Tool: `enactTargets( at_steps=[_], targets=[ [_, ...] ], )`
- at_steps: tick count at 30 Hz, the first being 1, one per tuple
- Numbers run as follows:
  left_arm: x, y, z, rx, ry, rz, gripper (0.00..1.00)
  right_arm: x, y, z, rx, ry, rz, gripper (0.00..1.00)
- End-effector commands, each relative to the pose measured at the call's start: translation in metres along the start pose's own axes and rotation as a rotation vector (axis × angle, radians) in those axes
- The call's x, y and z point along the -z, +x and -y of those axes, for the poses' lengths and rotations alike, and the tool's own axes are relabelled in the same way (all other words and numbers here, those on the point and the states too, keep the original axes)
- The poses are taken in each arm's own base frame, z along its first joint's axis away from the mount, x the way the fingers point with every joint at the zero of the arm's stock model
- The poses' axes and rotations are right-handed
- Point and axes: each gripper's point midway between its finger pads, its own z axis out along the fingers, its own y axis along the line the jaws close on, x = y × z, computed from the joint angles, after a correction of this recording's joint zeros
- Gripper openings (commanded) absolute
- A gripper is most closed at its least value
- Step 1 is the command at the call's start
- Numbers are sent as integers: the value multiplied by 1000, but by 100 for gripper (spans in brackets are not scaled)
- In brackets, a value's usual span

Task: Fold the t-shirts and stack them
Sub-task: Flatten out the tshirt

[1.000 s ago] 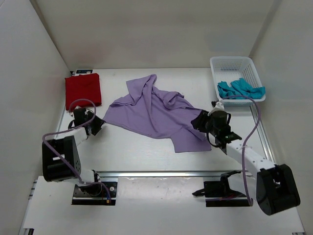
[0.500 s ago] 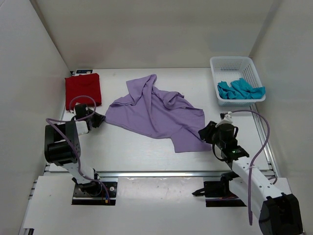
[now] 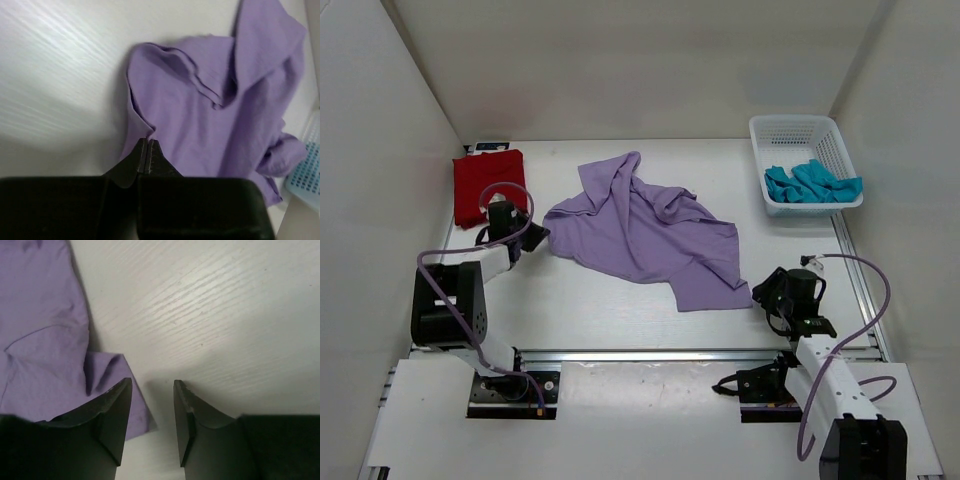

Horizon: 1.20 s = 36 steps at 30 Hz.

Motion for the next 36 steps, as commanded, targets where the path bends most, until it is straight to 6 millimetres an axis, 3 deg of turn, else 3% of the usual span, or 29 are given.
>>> enactTargets(
  at_steps=[1, 3, 4, 11, 13, 20, 21, 26, 33, 36],
  targets=[
    [20, -16, 43, -95, 93, 71, 0, 0, 13, -1, -25, -1, -58, 37],
    [26, -17, 46, -111, 97, 89, 0, 2, 28, -4, 6, 16, -91, 37],
    [30, -6, 58, -135, 128, 76, 0, 3, 28, -4, 10, 30, -87, 36],
    [42, 26, 78, -162, 213, 10, 0, 13, 51, 4, -8, 70, -161, 35],
    [45, 27, 86, -157, 246, 2, 0, 17, 42, 3, -9, 96, -132, 34],
    [65, 33, 109, -168, 335, 3, 0, 26, 49, 10, 34, 201, -171, 33],
    [66, 36, 109, -169, 336, 1, 0, 28, 57, 16, 51, 237, -209, 33],
    [79, 46, 120, -182, 389, -2, 0, 39, 43, 10, 99, 299, -198, 37],
    [79, 66, 130, -153, 452, -83, 0, 38, 53, 20, 146, 377, -276, 41],
    [78, 59, 131, -131, 465, -73, 0, 33, 54, 19, 125, 344, -294, 35]
  ],
)
